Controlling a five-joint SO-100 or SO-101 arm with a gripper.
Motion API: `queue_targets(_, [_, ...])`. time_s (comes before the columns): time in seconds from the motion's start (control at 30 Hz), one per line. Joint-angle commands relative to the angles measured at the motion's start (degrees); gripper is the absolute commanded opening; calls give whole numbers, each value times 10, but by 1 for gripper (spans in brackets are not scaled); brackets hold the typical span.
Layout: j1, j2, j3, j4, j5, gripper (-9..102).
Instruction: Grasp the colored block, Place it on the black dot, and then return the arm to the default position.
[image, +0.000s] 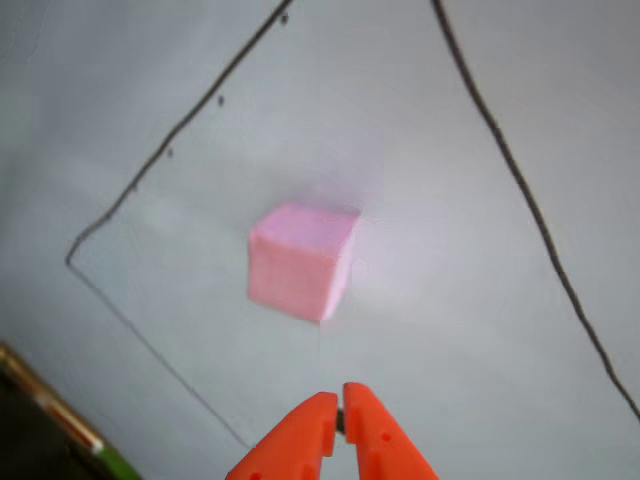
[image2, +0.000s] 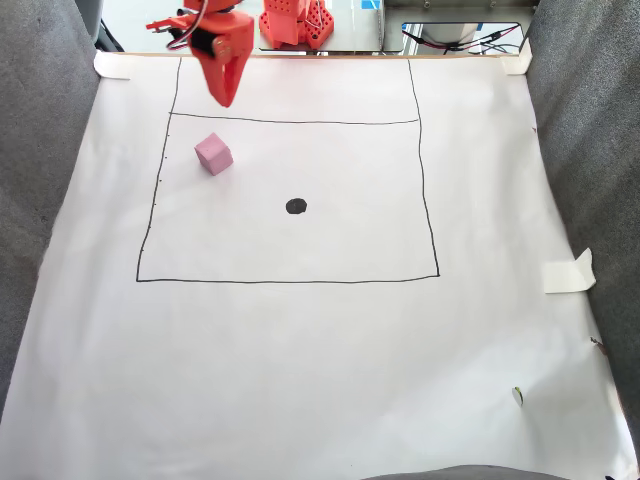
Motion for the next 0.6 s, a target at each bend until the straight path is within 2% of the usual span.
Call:
queue_targets(0.0, [25,-37,-96,43,9,0])
queue_targets(0.23, [47,-166,-207,113,7,0])
queue_targets(0.57, [50,-257,-316,138,-12,0])
